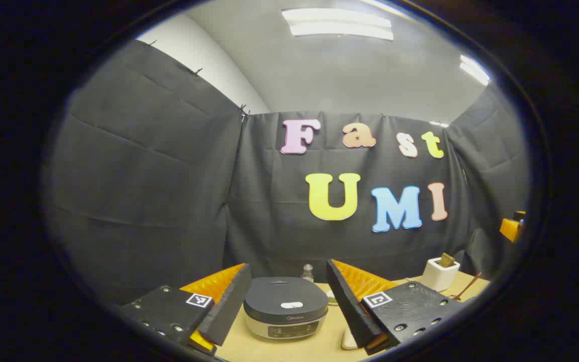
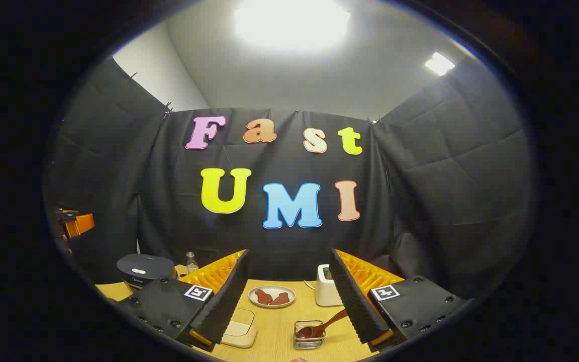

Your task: Close the left gripper, press the button to open the rice cooker; take a wooden spoon from the chopstick holder with the right hand, scoop a spoonful of rice and pour it into the rice cooker, then put the wooden spoon back into the chopstick holder.

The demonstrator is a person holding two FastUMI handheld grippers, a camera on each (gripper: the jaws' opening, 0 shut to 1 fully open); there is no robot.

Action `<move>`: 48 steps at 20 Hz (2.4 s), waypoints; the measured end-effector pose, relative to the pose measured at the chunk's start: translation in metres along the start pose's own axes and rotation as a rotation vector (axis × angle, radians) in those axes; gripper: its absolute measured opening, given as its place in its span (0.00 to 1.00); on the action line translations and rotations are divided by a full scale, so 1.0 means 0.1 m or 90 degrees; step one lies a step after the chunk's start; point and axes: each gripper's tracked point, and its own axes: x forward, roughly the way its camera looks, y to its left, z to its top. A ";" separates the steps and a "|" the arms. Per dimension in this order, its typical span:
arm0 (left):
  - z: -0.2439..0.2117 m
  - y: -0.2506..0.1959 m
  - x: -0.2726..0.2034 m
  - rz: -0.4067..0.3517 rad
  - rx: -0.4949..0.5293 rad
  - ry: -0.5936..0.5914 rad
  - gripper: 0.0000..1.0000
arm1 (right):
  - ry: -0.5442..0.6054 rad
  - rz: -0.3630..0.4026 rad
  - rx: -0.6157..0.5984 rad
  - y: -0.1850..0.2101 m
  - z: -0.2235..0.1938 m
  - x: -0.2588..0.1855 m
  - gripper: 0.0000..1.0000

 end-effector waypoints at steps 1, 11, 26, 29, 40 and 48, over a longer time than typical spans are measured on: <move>0.00 -0.02 0.01 -0.003 0.000 0.000 0.90 | 0.006 -0.001 -0.004 -0.01 -0.03 -0.02 0.98; -0.12 -0.12 0.12 0.000 0.016 0.017 0.90 | 0.047 -0.042 0.024 -0.29 -0.22 -0.07 0.99; -0.05 -0.43 0.21 -0.001 0.038 0.017 0.88 | 0.057 -0.040 0.021 -0.60 -0.33 0.08 0.99; -0.01 -0.45 0.19 0.012 0.047 0.013 0.68 | 0.057 -0.034 0.024 -0.67 -0.34 0.08 0.99; -0.16 -0.52 0.23 0.023 0.038 0.045 0.01 | 0.084 0.019 0.022 -0.79 -0.59 0.05 0.99; -0.75 -0.30 1.14 -0.030 0.044 0.113 0.00 | 0.104 -0.054 0.041 -0.76 -0.68 0.19 0.98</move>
